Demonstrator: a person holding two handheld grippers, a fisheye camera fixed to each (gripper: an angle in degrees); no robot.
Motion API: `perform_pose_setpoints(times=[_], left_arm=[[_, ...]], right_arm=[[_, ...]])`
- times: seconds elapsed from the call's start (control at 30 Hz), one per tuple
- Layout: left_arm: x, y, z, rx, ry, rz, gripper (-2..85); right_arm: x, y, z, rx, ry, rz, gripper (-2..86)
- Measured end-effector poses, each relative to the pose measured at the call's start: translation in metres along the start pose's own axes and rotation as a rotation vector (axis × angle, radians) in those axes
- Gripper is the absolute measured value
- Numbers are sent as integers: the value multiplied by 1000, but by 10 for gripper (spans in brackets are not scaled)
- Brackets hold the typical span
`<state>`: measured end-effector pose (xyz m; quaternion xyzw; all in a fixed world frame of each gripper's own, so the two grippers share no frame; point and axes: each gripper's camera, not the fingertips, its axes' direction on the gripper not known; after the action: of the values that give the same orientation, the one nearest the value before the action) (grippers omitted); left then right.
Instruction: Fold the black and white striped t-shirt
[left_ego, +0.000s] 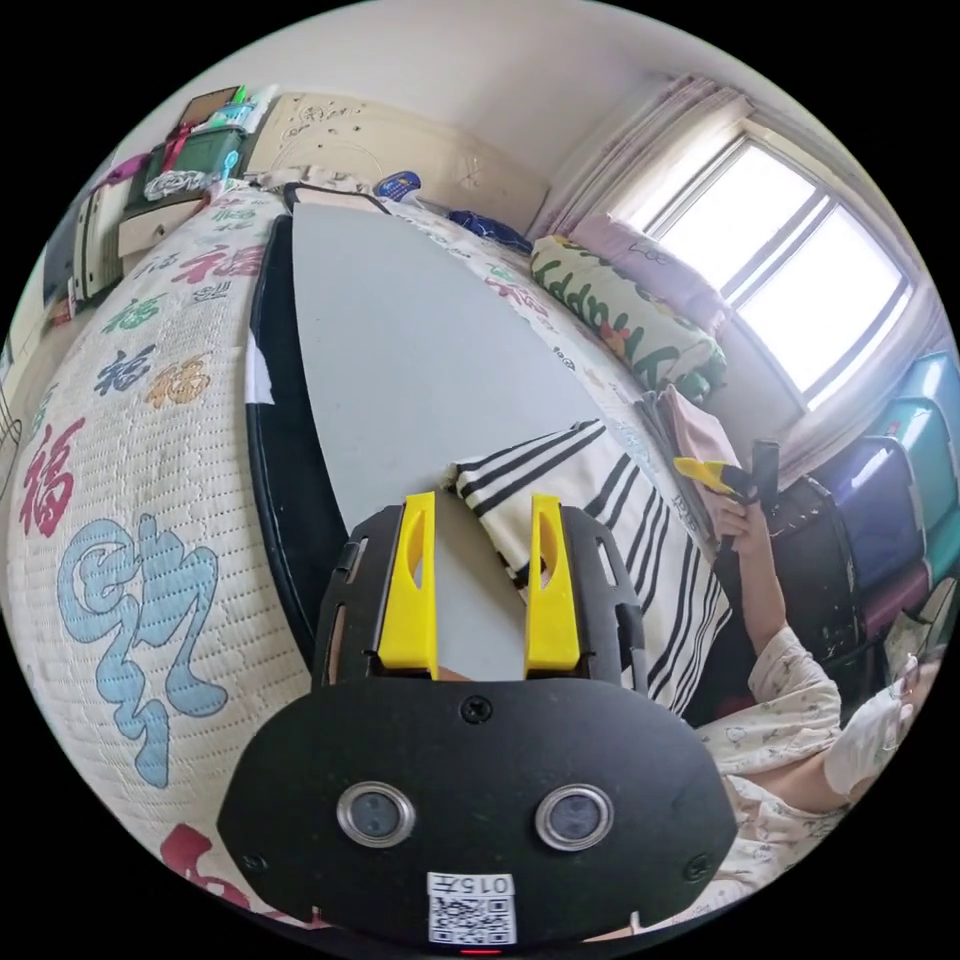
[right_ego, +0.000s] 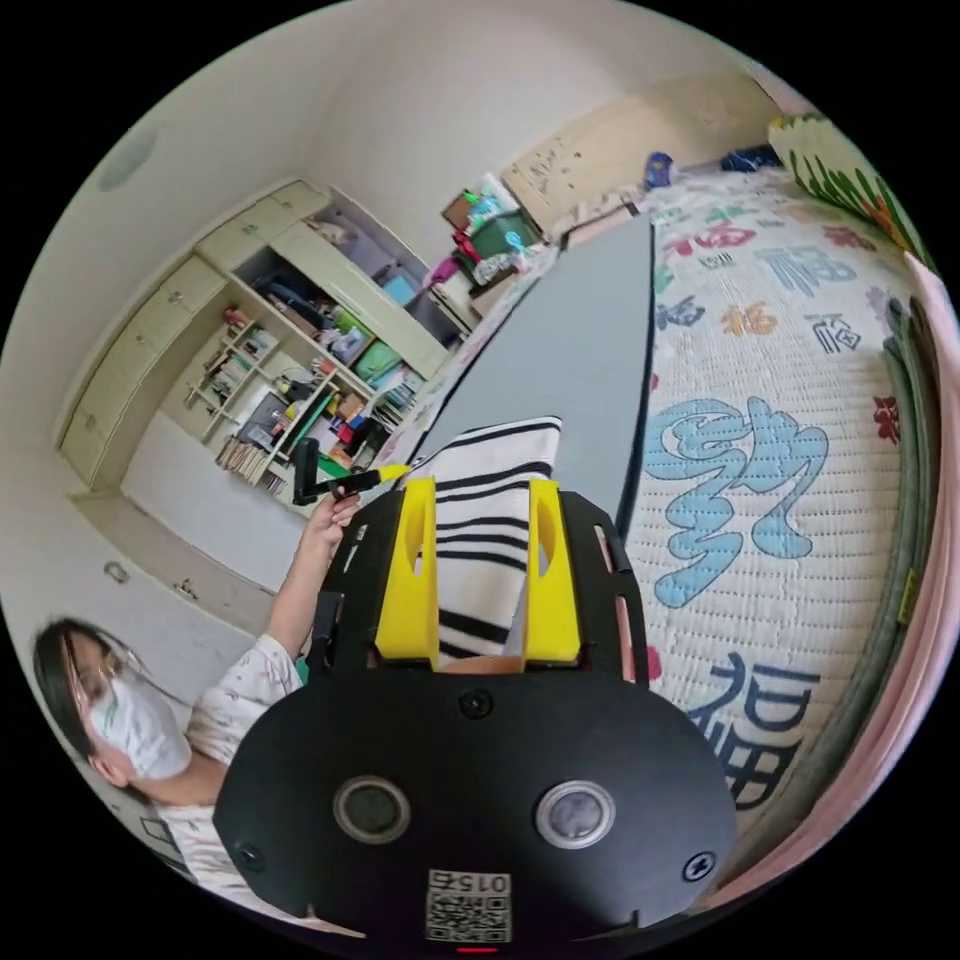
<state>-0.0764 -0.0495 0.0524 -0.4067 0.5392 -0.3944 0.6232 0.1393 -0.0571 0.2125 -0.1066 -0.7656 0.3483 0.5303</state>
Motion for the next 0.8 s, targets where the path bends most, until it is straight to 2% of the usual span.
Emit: perform_pose_setpoints(times=[0.13, 0.37, 0.57, 0.67, 0.8], left_arm=[[10, -11, 28, -36, -57, 52, 135], [-4, 1, 55, -59, -35, 50, 127], [-38, 33, 99, -122, 134, 15, 69], [-43, 68, 101, -64, 120, 47, 52], [-13, 138, 64, 111, 78, 185, 40]], right_arm=[[-31, -31, 51, -60, 71, 6, 135], [-89, -35, 133, -175, 107, -3, 125], [-139, -11, 187, -193, 203, -6, 78], [-160, 15, 209, -186, 227, -34, 46], [-216, 70, 204, -61, 242, -136, 29]])
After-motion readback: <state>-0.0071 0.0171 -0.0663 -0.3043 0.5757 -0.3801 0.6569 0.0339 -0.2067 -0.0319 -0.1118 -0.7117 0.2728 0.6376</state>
